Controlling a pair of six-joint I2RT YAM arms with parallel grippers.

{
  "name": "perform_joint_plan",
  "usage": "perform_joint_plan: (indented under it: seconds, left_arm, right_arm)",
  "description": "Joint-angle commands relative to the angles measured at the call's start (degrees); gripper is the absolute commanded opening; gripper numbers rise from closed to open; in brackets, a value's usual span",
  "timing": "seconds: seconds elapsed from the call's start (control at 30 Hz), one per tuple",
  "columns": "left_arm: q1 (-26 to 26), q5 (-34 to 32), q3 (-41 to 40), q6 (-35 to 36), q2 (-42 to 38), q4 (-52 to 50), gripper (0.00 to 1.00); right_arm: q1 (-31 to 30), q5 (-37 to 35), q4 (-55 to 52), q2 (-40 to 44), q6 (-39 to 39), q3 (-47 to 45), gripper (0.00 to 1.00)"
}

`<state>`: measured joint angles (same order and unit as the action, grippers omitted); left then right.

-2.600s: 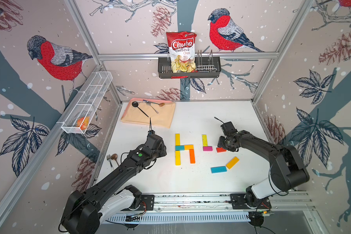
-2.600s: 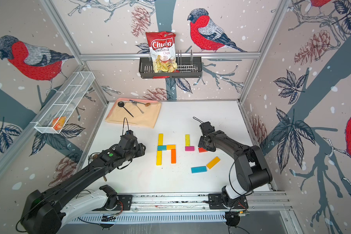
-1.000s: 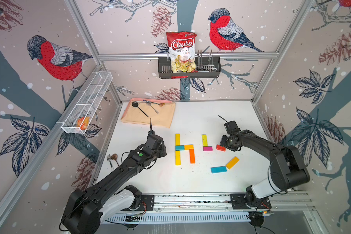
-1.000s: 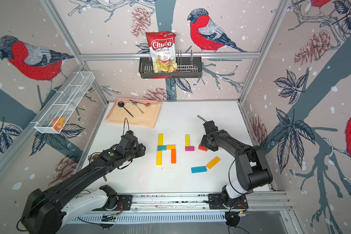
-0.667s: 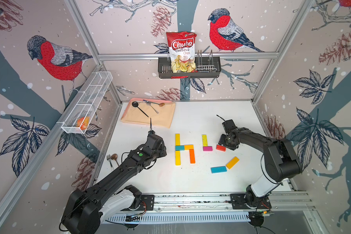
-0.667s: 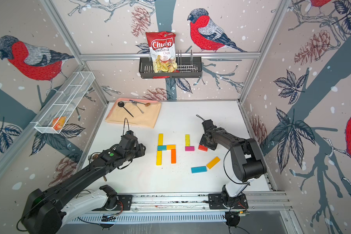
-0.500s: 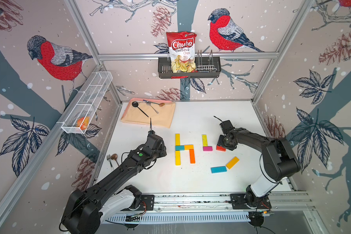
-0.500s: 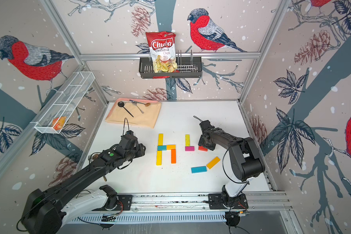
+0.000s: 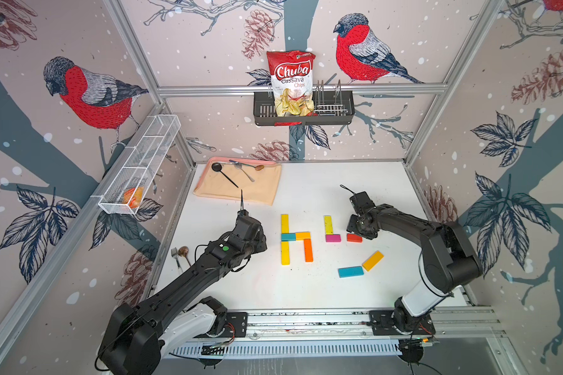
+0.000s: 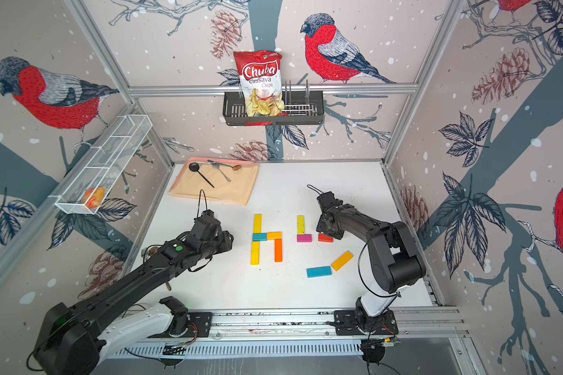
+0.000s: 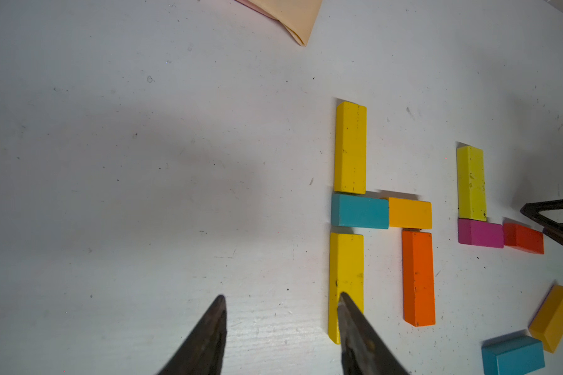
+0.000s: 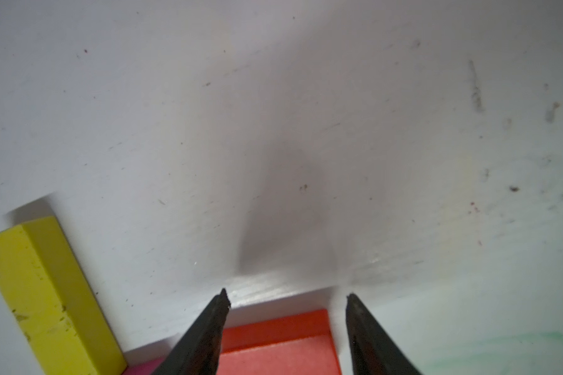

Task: Assemble the letter h with building blocks
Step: Assemble the building block at the center of the board.

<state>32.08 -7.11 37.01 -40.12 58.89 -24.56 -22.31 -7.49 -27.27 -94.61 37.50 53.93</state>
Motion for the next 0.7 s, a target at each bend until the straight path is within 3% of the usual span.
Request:
perform_joint_plan:
  seconds: [0.0, 0.33, 0.67]
  left_arm:
    - [-0.1, -0.5, -0.3, 0.4, -0.2, 0.8, 0.54]
    - [-0.2, -0.2, -1.0, 0.3, -0.3, 1.2, 0.54]
    - [-0.2, -0.3, -1.3, 0.3, -0.4, 1.3, 0.54]
  right_arm:
    - [-0.1, 2.3, 0.6, 0.9, 1.0, -1.1, 0.60]
    - [-1.0, 5.5, 2.9, 1.5, 2.4, -2.3, 0.62]
    - [-2.3, 4.0, 2.2, -1.2, 2.3, 0.2, 0.62]
